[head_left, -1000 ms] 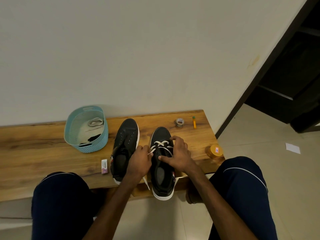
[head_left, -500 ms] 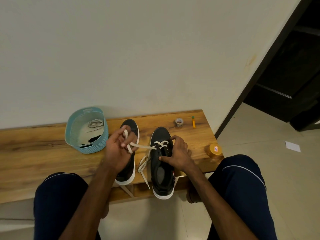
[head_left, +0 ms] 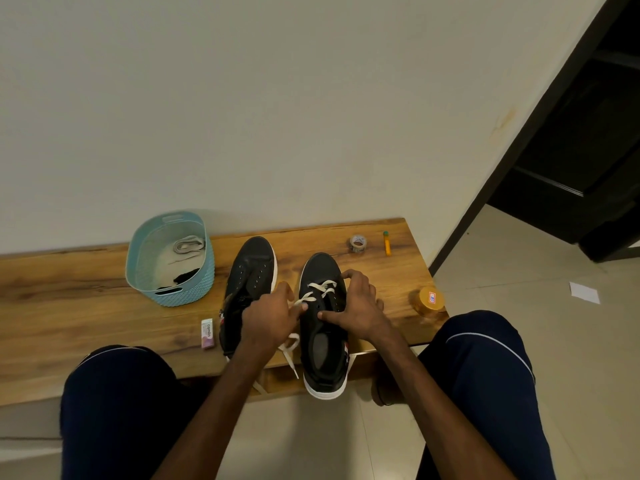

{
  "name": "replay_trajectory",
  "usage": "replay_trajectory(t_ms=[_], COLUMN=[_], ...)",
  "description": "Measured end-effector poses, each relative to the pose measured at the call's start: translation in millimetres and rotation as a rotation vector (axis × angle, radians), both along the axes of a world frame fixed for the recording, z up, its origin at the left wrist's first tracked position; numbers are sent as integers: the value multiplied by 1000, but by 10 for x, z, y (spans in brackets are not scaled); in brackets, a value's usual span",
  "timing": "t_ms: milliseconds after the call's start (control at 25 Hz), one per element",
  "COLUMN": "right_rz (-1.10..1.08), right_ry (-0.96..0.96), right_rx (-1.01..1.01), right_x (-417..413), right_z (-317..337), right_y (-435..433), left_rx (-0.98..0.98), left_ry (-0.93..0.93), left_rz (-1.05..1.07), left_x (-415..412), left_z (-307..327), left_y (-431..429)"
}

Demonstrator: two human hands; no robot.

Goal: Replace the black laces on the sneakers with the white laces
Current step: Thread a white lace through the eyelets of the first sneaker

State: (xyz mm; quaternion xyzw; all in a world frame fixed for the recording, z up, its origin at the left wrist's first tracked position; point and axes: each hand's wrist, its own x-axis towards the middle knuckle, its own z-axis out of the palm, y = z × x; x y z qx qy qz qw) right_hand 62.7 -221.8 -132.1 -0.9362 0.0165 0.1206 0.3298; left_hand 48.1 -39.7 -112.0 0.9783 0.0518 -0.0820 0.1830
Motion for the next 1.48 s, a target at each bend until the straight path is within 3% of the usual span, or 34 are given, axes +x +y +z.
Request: replay_trajectory(t_ms=[120, 280, 440, 480, 600, 720, 840, 960, 1040, 1120, 1240, 1400, 1480], right_rz=[2, -1, -1, -1, -12, 5, 46, 92, 143, 158, 173, 37, -14], right_ry=[11, -1, 7, 12, 25, 19, -87, -238, -142, -27, -2, 44, -14], right_rx=[5, 1, -16, -11, -4, -40, -17, 317, 559, 722, 895, 971, 884], right_x=[16, -16, -20, -18, -15, -24, -29, -66, -126, -167, -150, -12, 41], right_z=[-2, -11, -39, -42, -25, 10, 131, 287, 345, 345, 396, 572, 596], right_y=[9, 25, 26, 24, 16, 28, 68, 219, 369, 480, 462, 121, -63], left_rx=[-54, -75, -59, -178, -783, -1035, -1344, -1623, -1785, -1824, -1800, -1724, -1586], left_ry=[-289, -97, -28, 8, 191, 241, 253, 172, 125, 83, 19, -128, -158], left_rz=[26, -21, -72, -19, 227, 310, 241, 124, 135, 169, 223, 451, 548], left_x=[99, 181, 207, 230, 309, 256, 244, 231, 219, 199, 191, 240, 241], left_z=[-13, -168, -236, -223, -65, 226, 447, 527, 540, 554, 524, 506, 458], left_y=[10, -41, -126, -105, 17, 97, 179, 215, 210, 201, 215, 359, 394])
